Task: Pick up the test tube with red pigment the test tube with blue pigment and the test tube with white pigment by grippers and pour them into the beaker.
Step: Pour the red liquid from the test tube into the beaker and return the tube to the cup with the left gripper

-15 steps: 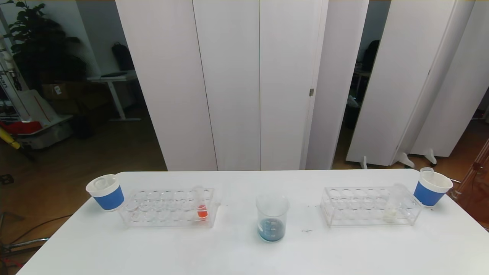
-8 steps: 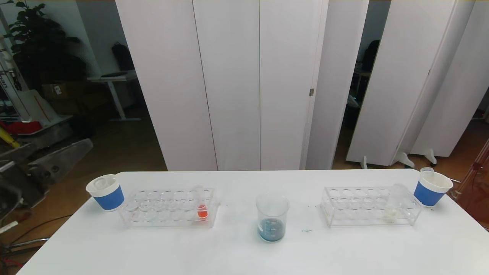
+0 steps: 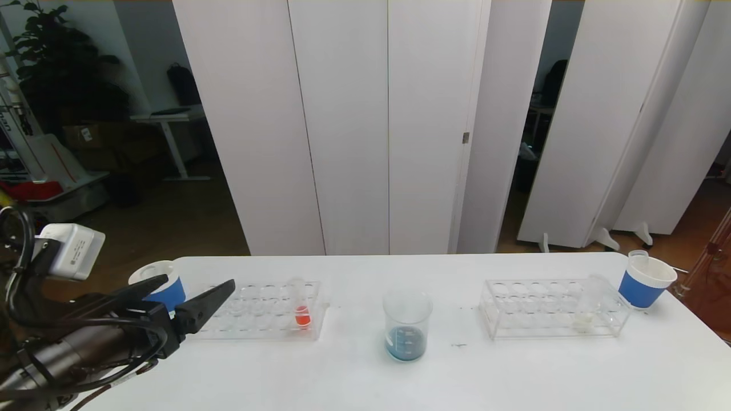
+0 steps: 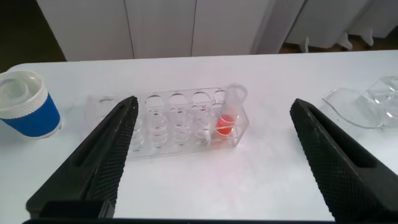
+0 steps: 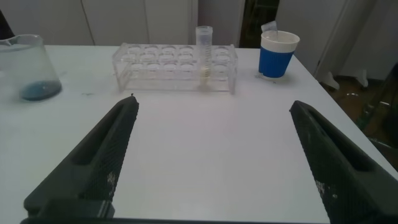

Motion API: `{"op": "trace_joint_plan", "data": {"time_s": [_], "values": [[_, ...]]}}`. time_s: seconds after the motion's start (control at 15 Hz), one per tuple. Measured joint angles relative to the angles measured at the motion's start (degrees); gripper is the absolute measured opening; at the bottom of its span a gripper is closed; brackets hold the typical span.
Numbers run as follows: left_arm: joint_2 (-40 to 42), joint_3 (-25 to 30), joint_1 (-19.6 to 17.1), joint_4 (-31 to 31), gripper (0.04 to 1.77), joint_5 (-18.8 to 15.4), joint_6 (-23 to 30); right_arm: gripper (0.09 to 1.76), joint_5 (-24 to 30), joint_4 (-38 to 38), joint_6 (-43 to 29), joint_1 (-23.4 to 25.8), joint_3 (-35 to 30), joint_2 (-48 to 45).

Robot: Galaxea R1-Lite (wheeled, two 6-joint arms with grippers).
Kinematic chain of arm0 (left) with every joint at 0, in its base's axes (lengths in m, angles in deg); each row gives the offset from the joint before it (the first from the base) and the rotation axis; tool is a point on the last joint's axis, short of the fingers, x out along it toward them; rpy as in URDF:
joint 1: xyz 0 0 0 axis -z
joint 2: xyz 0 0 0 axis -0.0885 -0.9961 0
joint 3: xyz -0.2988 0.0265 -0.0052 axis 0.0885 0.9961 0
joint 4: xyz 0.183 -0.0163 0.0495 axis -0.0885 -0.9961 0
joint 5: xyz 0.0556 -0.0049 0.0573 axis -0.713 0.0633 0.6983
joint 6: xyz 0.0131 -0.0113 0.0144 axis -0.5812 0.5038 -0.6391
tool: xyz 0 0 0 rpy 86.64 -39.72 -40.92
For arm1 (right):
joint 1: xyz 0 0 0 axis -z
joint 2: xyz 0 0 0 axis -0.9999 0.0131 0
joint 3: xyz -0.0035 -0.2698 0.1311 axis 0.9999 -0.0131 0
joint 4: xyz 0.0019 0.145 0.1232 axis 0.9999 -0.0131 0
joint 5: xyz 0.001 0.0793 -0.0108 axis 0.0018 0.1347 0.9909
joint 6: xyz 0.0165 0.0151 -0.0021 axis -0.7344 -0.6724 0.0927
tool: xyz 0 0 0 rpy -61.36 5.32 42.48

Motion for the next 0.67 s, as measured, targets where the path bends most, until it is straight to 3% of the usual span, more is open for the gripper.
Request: {"op": "trace_joint_plan", "data": {"time_s": [0.4,0.67], "values": [[-2.68,2.24,6.62,0.37,1.74,-0.06,0.55,1.75,-0.02,0.00,0.00,0.00,0.00,0.00],[-7.83,3.36,7.80,7.25,1.74,0.13,0.83,1.75,-0.04,0.00,0.02,0.00,0.00,0.00]]}}
